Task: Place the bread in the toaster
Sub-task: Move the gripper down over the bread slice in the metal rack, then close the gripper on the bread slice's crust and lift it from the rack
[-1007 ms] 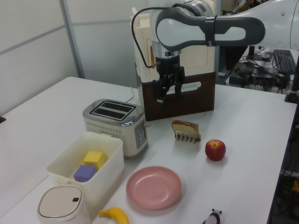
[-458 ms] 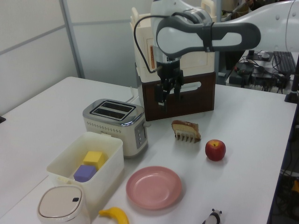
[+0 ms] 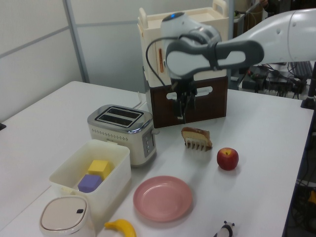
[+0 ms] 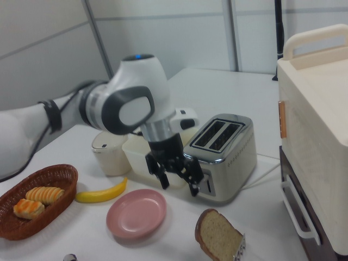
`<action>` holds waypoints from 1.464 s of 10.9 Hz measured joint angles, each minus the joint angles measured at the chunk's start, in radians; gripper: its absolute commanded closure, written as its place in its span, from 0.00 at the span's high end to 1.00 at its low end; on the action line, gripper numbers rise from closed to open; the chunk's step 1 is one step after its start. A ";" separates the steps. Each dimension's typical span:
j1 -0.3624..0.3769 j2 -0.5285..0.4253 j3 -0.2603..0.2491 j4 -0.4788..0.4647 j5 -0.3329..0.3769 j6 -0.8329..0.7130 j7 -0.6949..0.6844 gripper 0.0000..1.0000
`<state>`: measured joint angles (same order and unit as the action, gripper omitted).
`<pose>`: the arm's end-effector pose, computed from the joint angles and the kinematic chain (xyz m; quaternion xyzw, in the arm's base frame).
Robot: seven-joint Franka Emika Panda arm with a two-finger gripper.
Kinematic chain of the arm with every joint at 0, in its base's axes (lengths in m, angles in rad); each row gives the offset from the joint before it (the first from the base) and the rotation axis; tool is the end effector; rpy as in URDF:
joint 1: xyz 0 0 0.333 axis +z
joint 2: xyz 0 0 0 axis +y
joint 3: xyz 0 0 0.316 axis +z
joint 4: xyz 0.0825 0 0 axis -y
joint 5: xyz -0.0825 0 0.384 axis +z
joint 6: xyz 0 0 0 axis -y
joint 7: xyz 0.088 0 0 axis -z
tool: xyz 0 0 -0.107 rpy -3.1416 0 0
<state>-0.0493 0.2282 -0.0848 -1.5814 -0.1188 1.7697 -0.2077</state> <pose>0.6217 -0.0897 0.5023 0.9962 0.0505 -0.0308 0.0632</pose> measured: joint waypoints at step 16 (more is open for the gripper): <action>-0.002 0.031 -0.063 -0.056 -0.164 0.218 -0.187 0.00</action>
<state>-0.0517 0.2591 -0.1476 -1.6370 -0.2829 1.9878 -0.3949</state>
